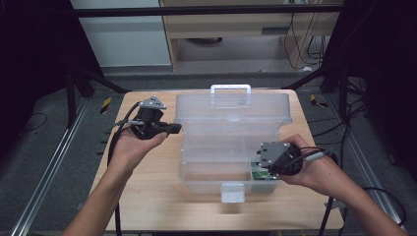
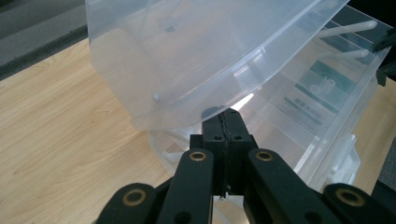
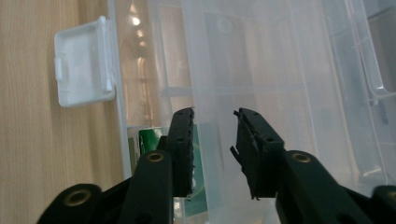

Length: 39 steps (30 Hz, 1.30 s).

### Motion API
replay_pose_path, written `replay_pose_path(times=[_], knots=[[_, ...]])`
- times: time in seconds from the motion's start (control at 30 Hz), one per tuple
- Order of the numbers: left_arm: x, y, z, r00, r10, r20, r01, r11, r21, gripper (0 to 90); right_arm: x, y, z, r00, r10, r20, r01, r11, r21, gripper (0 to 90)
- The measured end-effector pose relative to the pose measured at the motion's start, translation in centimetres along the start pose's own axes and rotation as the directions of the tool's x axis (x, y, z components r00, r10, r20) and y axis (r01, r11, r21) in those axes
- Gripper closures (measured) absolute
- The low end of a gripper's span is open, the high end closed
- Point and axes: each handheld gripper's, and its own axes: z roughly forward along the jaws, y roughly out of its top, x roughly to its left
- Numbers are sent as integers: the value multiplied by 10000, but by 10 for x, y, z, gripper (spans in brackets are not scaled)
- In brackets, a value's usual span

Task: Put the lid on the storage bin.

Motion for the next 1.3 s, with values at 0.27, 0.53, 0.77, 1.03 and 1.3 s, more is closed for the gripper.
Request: replay_pose_path(times=[0.27,0.53,0.77,1.03,1.3], knots=[[-3,-6,0,9999,2,100,-2,10000,-6,900,0,-11,-11,9925,1177,341,-1164,9925,-386,482],[-9,-19,1,9996,37,265,-36,10000,-19,900,10,-29,-28,9708,2209,938,-2173,9749,-480,326],[-12,-25,3,9995,98,312,-98,10000,-5,900,12,-43,-34,9546,2679,1298,-2655,9634,-362,268],[-17,-35,6,9990,245,367,-247,9997,47,900,10,-60,-37,9360,3160,1550,-3169,9482,-195,231],[-21,-43,7,9988,399,282,-400,9992,32,900,9,-67,-35,9292,3283,1695,-3319,9433,-75,229]])
